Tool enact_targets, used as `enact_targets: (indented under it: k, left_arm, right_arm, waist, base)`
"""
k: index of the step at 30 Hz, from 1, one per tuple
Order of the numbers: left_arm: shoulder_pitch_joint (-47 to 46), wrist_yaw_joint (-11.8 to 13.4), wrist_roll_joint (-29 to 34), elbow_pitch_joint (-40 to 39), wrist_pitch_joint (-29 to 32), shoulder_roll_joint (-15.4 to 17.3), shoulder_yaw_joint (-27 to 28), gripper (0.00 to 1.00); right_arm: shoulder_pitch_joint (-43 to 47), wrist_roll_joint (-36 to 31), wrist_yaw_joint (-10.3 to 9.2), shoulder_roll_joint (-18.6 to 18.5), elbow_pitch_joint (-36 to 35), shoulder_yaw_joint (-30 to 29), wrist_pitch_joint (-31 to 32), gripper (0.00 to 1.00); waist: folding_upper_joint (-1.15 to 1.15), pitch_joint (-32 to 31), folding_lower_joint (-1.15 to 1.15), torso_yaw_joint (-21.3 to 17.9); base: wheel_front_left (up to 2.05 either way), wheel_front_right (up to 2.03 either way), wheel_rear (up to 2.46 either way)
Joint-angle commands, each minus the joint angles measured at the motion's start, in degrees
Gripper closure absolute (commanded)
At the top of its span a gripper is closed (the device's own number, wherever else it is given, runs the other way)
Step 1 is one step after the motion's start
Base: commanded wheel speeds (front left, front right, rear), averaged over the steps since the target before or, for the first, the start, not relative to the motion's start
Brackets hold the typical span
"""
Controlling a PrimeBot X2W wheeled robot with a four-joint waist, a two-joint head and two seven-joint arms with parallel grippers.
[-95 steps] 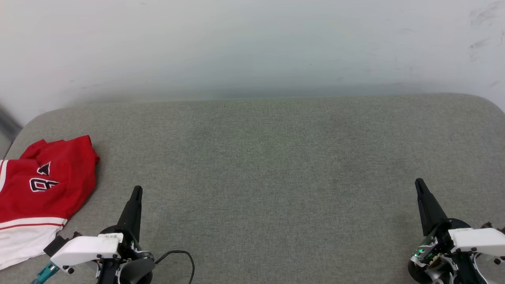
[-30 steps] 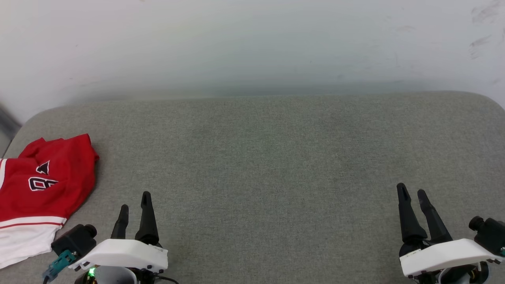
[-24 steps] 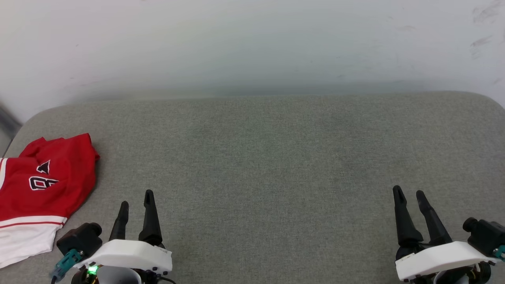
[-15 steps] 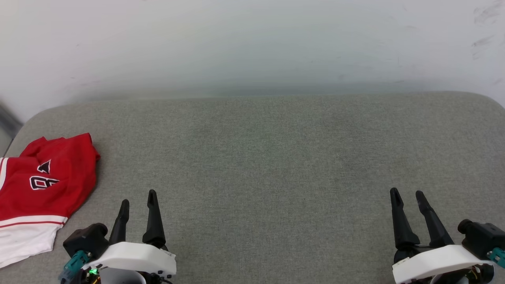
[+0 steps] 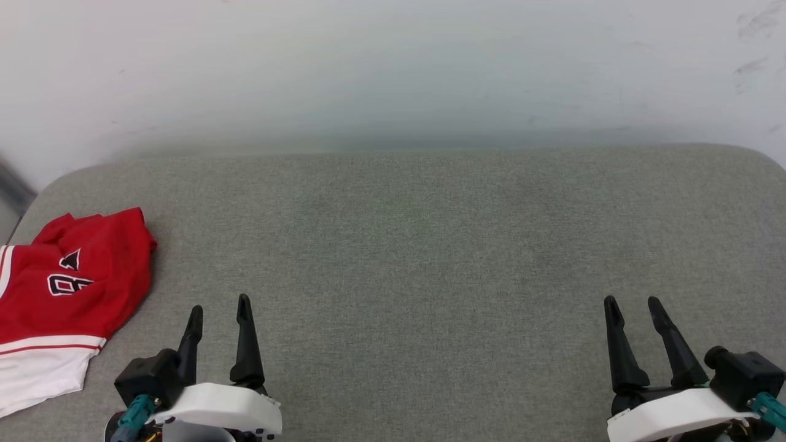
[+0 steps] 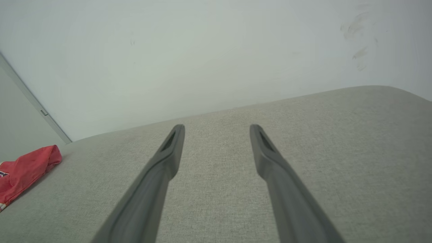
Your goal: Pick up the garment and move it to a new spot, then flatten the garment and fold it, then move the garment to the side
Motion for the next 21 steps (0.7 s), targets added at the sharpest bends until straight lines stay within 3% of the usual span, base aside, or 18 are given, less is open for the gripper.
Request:
enact_targets:
  k: [1, 21]
  left_arm:
    - [0.4, -0.2, 1.5, -0.6, -0.6, 0.0, -0.2, 0.0]
    - [2.3, -1.7, 10.8, -1.1, -3.0, -0.7, 0.1, 0.0]
  right_arm:
    - [0.1, -1.7, 0.0, 0.0, -0.8, 0.1, -0.5, 0.0]
    - [1.7, -7.6, -0.01, 0.1, -3.0, 0.4, -2.9, 0.0]
  waist:
    - [0.0, 0.0, -0.01, 0.0]
    - [0.0, -0.3, -0.01, 0.1]
  base:
    - [0.0, 0.0, 0.0]
    - [0.0, 0.0, 0.0]
